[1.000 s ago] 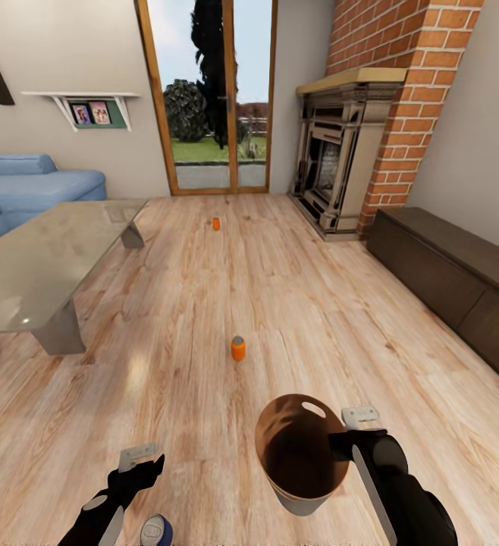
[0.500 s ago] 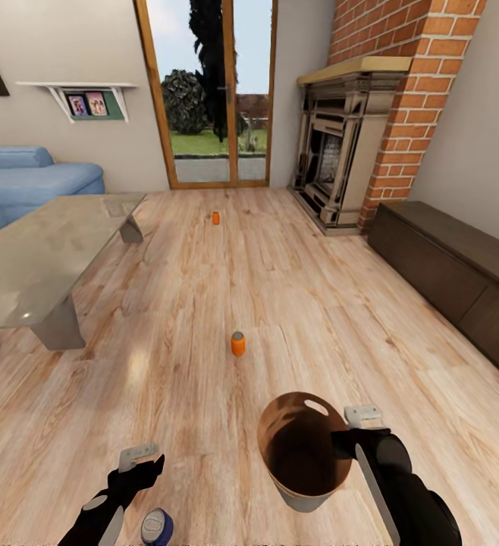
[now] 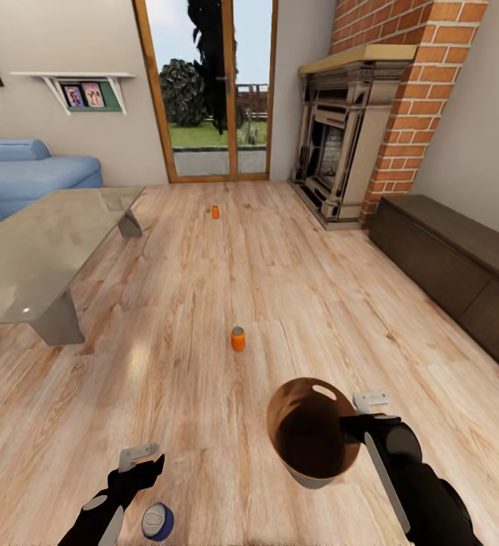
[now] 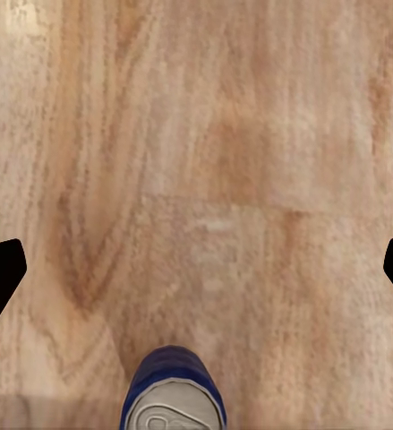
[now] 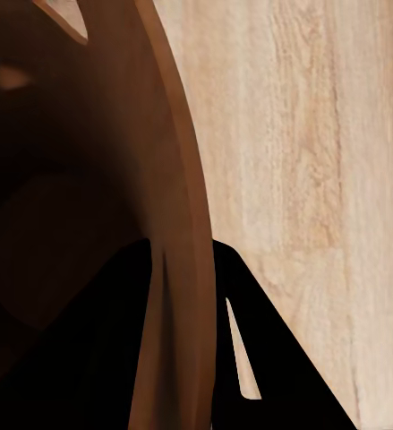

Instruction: Put the three can of soda from the living room inside the tash can in the kitchen.

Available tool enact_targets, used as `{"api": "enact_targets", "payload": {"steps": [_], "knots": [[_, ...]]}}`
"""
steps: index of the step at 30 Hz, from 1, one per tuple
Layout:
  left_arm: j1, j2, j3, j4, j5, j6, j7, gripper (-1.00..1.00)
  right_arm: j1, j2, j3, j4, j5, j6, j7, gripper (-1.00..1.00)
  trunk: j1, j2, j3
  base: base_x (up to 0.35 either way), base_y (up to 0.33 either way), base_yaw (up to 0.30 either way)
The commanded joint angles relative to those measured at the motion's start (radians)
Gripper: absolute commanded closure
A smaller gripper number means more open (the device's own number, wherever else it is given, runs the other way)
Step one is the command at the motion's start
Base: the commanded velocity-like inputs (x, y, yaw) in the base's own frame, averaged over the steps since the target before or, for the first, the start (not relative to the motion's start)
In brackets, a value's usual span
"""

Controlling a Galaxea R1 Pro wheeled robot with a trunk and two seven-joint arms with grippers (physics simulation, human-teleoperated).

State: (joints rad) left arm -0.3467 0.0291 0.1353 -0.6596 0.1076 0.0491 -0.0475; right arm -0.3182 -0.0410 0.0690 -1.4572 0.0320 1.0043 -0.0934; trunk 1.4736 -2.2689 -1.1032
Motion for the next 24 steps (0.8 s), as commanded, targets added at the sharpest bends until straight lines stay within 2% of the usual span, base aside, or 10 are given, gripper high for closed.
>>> {"api": "enact_targets", "payload": {"steps": [1, 9, 24], "knots": [[0.000, 0.000, 0.000, 0.000, 0.000, 0.000, 0.000, -1.00, -0.003, 0.000, 0.000, 0.000, -0.015, -0.001, 0.003, 1.00, 0.000, 0.000, -0.002, 0.000, 0.000, 0.000], [0.000, 0.000, 0.002, 0.000, 0.001, 0.000, 0.000, -1.00, -0.035, -0.002, 0.000, -0.007, -0.015, -0.001, 0.004, 1.00, 0.000, 0.000, -0.014, 0.000, 0.000, 0.000], [0.000, 0.000, 0.003, 0.010, 0.001, 0.000, 0.000, -1.00, -0.052, -0.008, 0.000, -0.050, -0.016, 0.000, 0.004, 1.00, 0.000, 0.000, -0.038, 0.000, 0.000, 0.000]]}}
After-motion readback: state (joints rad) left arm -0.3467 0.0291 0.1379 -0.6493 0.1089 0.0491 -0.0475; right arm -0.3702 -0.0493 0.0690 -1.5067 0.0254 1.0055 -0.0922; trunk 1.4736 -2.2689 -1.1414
